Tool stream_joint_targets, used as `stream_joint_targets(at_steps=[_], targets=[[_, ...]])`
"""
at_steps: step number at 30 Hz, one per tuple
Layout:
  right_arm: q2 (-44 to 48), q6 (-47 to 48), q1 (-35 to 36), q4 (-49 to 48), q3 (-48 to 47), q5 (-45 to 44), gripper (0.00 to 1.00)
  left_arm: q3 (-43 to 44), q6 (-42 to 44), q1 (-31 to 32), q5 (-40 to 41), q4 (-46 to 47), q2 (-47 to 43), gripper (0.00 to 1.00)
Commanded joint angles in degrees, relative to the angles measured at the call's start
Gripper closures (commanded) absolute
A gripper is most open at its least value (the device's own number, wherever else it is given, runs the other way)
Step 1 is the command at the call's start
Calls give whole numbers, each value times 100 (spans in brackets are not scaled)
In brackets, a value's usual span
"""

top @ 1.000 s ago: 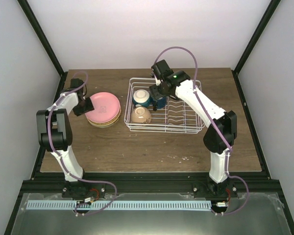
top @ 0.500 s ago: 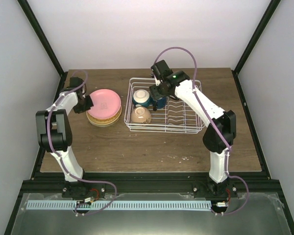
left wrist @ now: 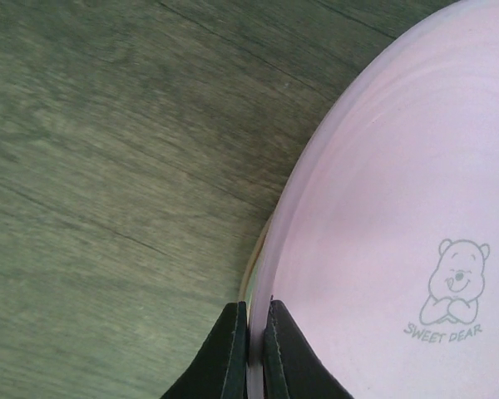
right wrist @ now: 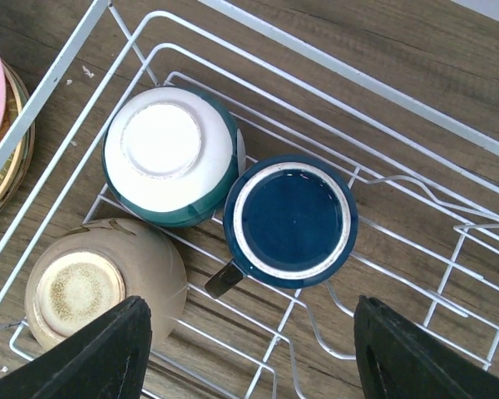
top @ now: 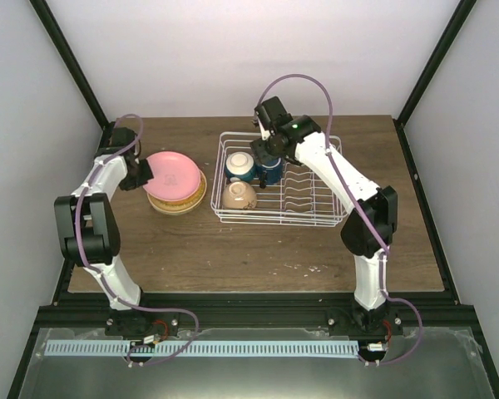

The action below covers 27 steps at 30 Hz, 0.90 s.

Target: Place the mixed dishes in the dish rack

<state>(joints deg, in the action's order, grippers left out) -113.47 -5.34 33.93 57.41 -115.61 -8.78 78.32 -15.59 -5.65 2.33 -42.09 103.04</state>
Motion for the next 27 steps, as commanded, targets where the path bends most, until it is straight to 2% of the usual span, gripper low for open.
stream_joint_targets(at_steps=[1,5,8,13,19,23,27], targets=[[-152,114,1,22,-282,29,32,-87,142,-109,300,-259,-223,100],[-127,44,-70,-82,-286,348,32,-255,174,-139,-294,73,-583,100],[-71,-176,-289,-296,-254,1235,32,-343,173,-138,-747,365,-954,100],[6,-552,-638,-960,-51,3059,31,-166,250,-138,-904,383,-1403,100],[-196,-684,-669,-1480,-202,4394,28,-1,285,-138,-1710,578,-1910,100],[-348,-818,-666,-1789,-225,4913,25,53,145,-141,-2071,495,-2028,100],[-582,-884,-627,-1729,-435,4833,25,56,-85,-85,-2235,458,-2149,100]])
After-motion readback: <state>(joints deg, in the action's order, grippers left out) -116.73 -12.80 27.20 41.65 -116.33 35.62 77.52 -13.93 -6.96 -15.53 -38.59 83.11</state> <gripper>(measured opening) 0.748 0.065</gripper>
